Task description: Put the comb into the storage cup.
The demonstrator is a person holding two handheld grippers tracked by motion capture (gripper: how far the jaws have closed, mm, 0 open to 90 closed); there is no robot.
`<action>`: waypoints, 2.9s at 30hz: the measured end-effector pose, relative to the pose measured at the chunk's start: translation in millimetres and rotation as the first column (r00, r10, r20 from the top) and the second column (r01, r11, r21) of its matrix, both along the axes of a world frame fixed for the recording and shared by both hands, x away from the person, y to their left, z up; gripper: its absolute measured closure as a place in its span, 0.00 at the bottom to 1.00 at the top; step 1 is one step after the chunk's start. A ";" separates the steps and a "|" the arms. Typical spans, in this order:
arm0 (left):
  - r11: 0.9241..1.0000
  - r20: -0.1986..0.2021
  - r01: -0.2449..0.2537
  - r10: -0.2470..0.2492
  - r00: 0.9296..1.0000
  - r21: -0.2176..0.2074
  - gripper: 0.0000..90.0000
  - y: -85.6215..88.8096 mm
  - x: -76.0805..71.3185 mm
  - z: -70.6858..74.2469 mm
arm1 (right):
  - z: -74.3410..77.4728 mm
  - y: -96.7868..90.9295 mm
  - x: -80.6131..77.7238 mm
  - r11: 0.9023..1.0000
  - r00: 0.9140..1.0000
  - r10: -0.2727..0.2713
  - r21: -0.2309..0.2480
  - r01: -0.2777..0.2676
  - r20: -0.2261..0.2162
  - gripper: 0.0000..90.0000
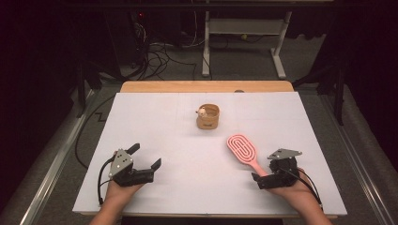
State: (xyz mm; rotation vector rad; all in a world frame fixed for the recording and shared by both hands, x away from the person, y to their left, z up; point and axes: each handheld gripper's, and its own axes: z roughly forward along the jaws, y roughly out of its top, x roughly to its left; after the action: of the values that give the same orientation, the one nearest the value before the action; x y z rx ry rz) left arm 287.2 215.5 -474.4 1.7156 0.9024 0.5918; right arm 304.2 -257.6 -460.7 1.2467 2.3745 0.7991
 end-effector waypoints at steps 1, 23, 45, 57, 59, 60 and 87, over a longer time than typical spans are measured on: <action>1.000 0.010 0.001 -0.002 1.000 0.014 0.03 -1.2 0.3 -0.6 | 2.0 1.3 2.8 1.000 1.000 0.003 -0.004 -0.003 -0.014 0.00; 0.999 0.001 0.037 -0.037 0.999 0.035 0.00 -5.2 0.6 -3.8 | 18.1 13.9 22.8 0.996 0.993 0.046 -0.070 -0.054 -0.113 0.00; 1.000 0.029 0.023 -0.023 0.999 0.005 0.00 -1.2 -2.3 -0.1 | 19.8 52.8 62.0 0.987 0.981 0.082 -0.123 -0.104 -0.176 0.00; 0.999 0.025 0.030 -0.030 0.999 0.016 0.00 -4.1 -3.1 -0.9 | 20.3 63.6 75.6 0.981 0.975 0.081 -0.156 -0.114 -0.205 0.00; 1.000 0.029 0.027 -0.027 0.999 0.014 0.00 -3.6 -2.7 -0.7 | 19.8 65.4 77.5 0.980 0.974 0.083 -0.159 -0.118 -0.213 0.00; 1.000 0.029 0.027 -0.027 0.999 0.014 0.00 -3.6 -2.7 -0.7 | 19.8 65.4 77.5 0.980 0.974 0.083 -0.159 -0.118 -0.213 0.00; 1.000 0.032 0.003 -0.003 0.999 0.012 0.00 -0.7 -1.2 -0.8 | 17.4 77.5 91.0 0.975 0.964 0.061 -0.191 -0.113 -0.260 0.19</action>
State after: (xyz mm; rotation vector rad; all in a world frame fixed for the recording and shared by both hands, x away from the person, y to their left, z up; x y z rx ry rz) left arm 286.0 214.8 -475.2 1.7135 0.8752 0.6221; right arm 395.2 -180.0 -443.3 1.2287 2.6513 0.4247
